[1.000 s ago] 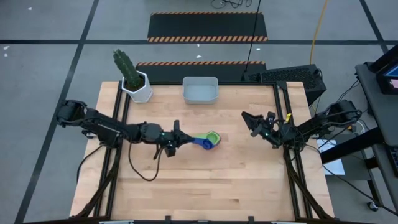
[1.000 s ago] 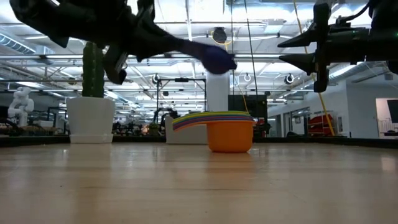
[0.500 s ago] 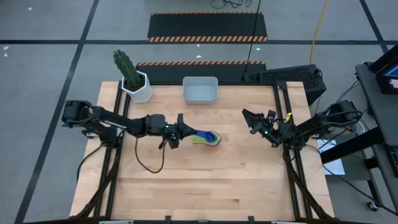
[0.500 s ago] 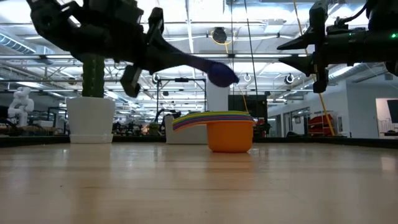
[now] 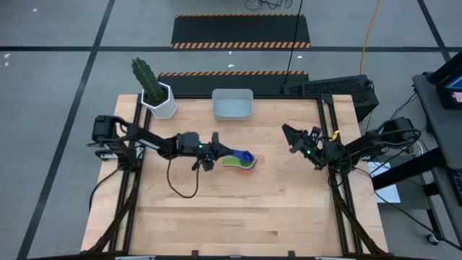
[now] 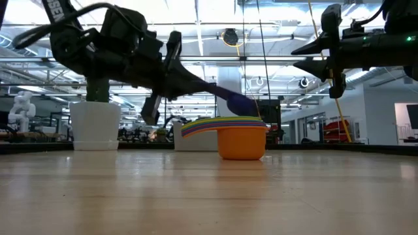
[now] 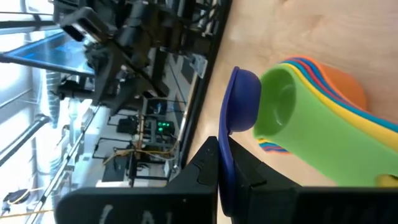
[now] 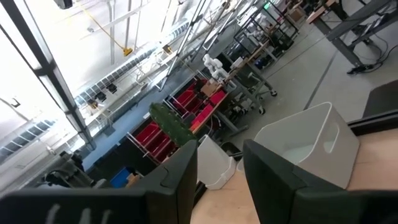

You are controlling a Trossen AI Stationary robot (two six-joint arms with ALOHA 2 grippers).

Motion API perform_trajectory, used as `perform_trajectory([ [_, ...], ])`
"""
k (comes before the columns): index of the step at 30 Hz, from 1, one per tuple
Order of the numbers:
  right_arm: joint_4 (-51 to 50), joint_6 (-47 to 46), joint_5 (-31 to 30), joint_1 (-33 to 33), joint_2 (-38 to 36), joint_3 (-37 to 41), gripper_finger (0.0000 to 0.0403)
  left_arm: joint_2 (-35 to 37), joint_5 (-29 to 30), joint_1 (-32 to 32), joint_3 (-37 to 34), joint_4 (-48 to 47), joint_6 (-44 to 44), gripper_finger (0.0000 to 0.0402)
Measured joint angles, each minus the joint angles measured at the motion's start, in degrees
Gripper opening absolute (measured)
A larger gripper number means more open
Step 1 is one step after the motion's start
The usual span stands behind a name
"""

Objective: Nest measuring cups in basket
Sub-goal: Stack the violet measuring cup on top of the green measuring cup

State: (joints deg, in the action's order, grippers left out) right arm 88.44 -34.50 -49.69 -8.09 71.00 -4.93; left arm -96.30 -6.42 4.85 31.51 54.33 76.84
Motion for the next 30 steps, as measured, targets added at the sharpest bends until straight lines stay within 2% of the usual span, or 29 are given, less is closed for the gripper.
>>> perform_trajectory([
  [5, -0.02, 0.19, 0.09, 0.30, 0.00, 0.00, 0.0121, -2.12, -0.05, 0.01, 0.07, 1.63, 0.54, 0.0022],
  [17, -0.02, 0.28, 0.22, 0.27, 0.00, 0.00, 0.0121, -2.11, -1.61, -0.05, 0.08, -0.32, -4.29, 0.0125],
  [23, -0.02, 0.07, 0.42, 0.25, 0.00, 0.00, 0.0121, -2.11, -1.75, -0.48, 0.08, -0.58, -10.10, 0.0189],
  [27, -0.02, -0.11, 0.44, 0.25, 0.00, 0.00, 0.0121, -2.11, -5.28, -1.25, 0.08, -0.66, -13.99, 0.0221],
  [30, -0.04, -0.11, 0.45, 0.25, 0.00, 0.00, 0.0121, -2.08, -7.07, -1.68, 0.10, -1.54, -15.10, 0.0231],
])
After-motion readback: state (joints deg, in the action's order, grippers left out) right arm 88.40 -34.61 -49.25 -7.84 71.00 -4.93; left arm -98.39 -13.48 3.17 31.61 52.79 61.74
